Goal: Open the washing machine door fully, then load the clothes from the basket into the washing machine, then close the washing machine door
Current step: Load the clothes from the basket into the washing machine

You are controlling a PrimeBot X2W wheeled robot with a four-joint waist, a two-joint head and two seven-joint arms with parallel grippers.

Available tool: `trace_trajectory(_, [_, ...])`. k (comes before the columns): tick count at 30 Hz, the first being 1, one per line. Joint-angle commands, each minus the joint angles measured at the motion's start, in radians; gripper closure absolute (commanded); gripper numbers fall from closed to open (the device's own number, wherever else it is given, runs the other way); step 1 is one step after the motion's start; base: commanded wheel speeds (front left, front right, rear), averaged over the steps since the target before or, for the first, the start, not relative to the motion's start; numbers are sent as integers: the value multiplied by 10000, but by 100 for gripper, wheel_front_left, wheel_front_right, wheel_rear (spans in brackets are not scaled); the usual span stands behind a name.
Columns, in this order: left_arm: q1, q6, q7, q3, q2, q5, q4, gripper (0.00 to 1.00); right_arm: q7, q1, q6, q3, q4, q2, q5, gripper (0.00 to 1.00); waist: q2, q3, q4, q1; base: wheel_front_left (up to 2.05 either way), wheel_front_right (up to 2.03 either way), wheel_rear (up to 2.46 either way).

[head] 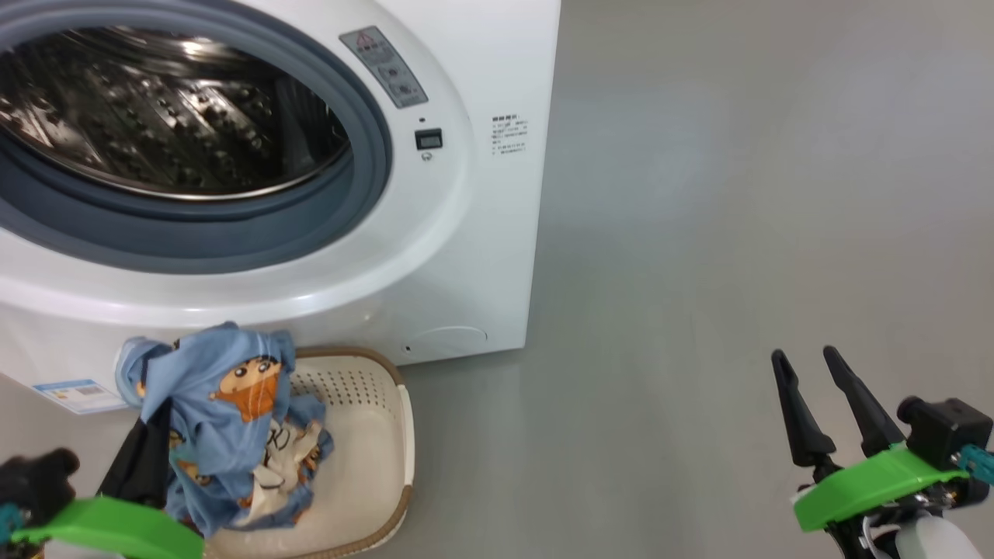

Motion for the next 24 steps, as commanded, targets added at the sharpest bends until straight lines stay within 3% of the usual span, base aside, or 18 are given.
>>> trace_trajectory(1, [134,-23,-135,687,180,266,-593,100,-76,196,16,100,-271,-173,86,0,0,-228,71,0,0,0,0])
trace_trajectory(9, [1683,-23,-135,1987,-530,1013,-2280,100,-76,621,16,-89,-349,-257,132,0,0,-508,51,0,0,0,0])
trace_trajectory(16, [2302,-23,-135,2552,-1066,1142,-3020,100,-76,623,16,-159,-436,-241,136,0,0,-396,-1,0,0,0,0])
trace_trajectory(24, [1763,-23,-135,2613,-978,1090,-3243,100,-76,432,16,-194,-552,-42,45,0,0,80,-76,0,0,0,0])
